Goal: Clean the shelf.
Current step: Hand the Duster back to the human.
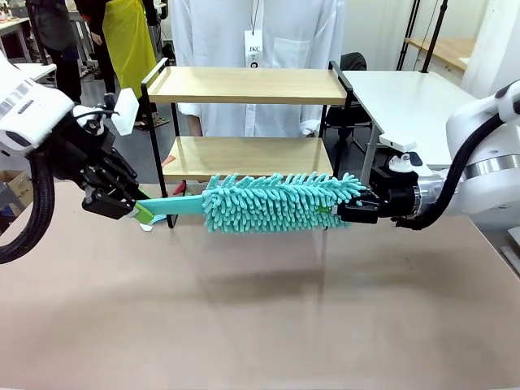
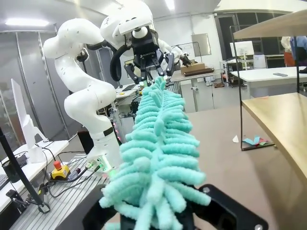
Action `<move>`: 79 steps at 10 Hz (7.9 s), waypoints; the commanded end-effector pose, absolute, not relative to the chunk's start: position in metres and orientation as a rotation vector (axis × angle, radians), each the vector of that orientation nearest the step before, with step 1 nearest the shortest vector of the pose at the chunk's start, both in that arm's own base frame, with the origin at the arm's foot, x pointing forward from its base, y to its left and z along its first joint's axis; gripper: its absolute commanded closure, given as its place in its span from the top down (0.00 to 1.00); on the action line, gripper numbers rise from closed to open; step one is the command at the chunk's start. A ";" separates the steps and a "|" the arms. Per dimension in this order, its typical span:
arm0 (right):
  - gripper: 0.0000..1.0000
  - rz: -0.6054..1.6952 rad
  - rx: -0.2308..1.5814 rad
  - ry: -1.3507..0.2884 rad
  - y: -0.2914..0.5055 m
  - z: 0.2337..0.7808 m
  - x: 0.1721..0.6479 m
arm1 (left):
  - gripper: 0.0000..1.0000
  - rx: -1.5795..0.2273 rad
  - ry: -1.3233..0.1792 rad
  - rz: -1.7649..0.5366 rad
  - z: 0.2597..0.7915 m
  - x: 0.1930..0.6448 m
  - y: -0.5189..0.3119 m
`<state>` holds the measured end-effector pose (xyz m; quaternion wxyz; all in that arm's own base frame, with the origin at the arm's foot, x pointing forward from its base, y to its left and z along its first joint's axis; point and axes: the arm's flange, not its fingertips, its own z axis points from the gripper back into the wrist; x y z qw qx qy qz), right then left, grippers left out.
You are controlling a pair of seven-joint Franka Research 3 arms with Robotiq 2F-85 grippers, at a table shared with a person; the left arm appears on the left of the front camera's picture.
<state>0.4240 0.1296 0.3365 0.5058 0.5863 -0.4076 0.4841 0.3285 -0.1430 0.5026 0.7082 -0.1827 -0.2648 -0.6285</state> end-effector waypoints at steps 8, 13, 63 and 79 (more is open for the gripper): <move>0.00 1.179 1.403 -0.991 0.129 0.340 0.424 | 1.00 -0.774 -0.951 -1.099 0.489 0.301 0.030; 0.16 1.221 1.392 -1.029 0.121 0.387 0.423 | 1.00 -0.760 -0.927 -1.075 0.512 0.320 0.052; 0.74 0.071 0.343 -1.445 -0.129 0.388 0.398 | 1.00 -0.760 -0.927 -1.075 0.512 0.320 0.052; 1.00 -0.337 0.744 -1.828 -0.249 0.599 0.324 | 1.00 -0.760 -0.927 -1.075 0.512 0.320 0.052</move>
